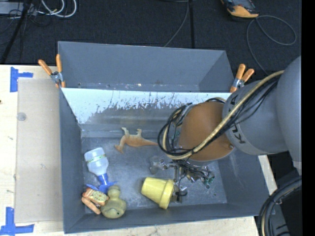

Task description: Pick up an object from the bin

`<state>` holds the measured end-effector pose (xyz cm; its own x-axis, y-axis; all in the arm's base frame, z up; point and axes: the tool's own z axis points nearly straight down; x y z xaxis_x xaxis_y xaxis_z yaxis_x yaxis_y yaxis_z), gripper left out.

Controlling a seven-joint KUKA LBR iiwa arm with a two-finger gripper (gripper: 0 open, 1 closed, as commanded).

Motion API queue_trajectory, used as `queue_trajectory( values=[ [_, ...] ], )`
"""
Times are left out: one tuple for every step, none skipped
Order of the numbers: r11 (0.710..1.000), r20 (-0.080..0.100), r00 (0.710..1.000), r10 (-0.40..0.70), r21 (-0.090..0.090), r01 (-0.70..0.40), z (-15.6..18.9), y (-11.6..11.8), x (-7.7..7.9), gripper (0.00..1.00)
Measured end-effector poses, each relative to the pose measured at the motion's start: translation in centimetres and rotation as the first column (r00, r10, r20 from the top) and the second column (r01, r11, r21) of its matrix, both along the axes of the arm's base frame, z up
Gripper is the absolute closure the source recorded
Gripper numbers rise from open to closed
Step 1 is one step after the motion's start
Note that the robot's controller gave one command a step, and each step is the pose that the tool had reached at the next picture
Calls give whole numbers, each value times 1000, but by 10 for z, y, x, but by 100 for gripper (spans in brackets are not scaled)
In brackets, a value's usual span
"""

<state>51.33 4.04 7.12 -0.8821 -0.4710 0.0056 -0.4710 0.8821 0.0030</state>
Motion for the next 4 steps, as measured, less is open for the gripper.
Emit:
queue_trajectory(
  values=[
    [986, 4, 986, 164, 5, -164, 1, 36, 4, 100],
    [986, 4, 986, 165, 5, -165, 1, 36, 4, 100],
    [984, 3, 984, 176, 7, -176, 2, 37, 5, 100],
    [982, 2, 982, 188, 6, -188, 20, 39, 9, 100]
  ],
)
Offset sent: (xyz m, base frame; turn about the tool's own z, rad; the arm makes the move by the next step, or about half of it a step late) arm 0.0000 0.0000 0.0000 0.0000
